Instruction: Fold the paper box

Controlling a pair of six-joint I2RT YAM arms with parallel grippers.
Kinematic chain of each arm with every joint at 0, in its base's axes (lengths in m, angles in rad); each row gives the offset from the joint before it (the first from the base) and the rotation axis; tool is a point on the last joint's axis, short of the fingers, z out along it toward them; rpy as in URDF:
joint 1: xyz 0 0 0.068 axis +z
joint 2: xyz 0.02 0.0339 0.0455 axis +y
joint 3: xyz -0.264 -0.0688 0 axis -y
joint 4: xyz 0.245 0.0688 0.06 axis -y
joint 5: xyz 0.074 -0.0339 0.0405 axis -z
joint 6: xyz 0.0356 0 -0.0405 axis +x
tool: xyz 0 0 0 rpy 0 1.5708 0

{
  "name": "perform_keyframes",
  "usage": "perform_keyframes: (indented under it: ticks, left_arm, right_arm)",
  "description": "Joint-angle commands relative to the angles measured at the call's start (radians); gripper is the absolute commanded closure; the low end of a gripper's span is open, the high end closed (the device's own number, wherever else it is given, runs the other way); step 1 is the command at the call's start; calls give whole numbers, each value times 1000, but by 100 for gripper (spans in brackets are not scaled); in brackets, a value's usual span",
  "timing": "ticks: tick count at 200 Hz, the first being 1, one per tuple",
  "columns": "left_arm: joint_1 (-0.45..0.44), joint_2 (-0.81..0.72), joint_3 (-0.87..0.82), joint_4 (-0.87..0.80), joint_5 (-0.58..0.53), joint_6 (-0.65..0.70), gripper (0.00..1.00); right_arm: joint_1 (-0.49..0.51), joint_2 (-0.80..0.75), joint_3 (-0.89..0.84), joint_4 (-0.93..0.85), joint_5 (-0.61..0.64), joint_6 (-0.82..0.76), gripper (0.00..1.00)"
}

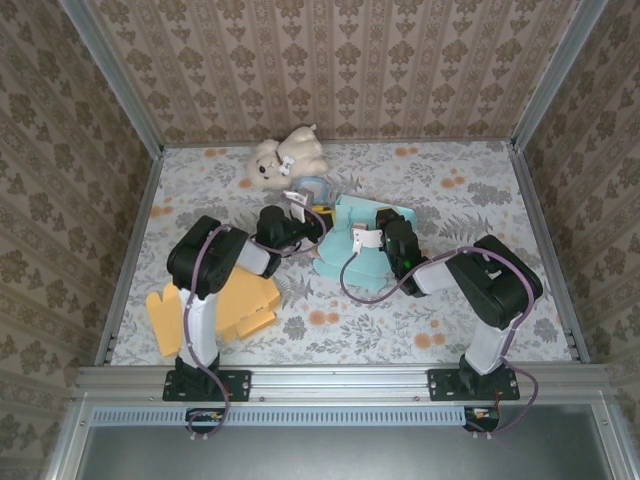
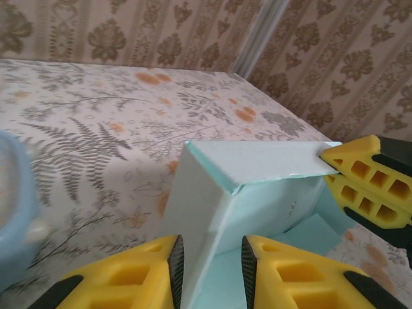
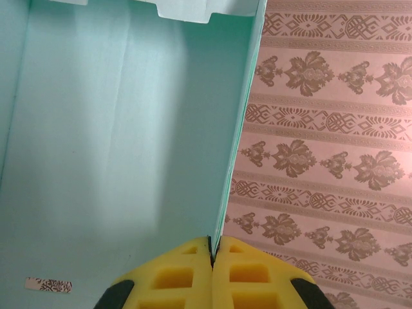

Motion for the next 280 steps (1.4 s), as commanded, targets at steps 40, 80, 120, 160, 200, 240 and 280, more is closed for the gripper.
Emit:
perform_keyframes:
  ticks: [40,80,120,160,200,240,280]
  left_arm:
    - [-25,74,113,-158,40,18,71]
    - [-65,75,189,-335,-44,85,76]
    - [-138,66,268,-526,-192,183,82]
    - [-179,73,306,-570,-278,202,82]
    - [-167,33,260,-550,-283,184,83]
    - [-148,-50,171,-505,-242,159,78]
    - [-153,-108,96,-496,-246,153,77]
  right_arm:
    - [10,48,-28,-192,-70,16,100]
    - [9,48,-31,-190,-70,16,100]
    - [11,48,-28,-189,-72,17,100]
    - [14,50,-30,-186,-74,19,100]
    - [12,51,-28,-189,-73,20,100]
    - [9,66,-22,-189,-61,23,100]
    - [8,68,-21,-186,-56,22,100]
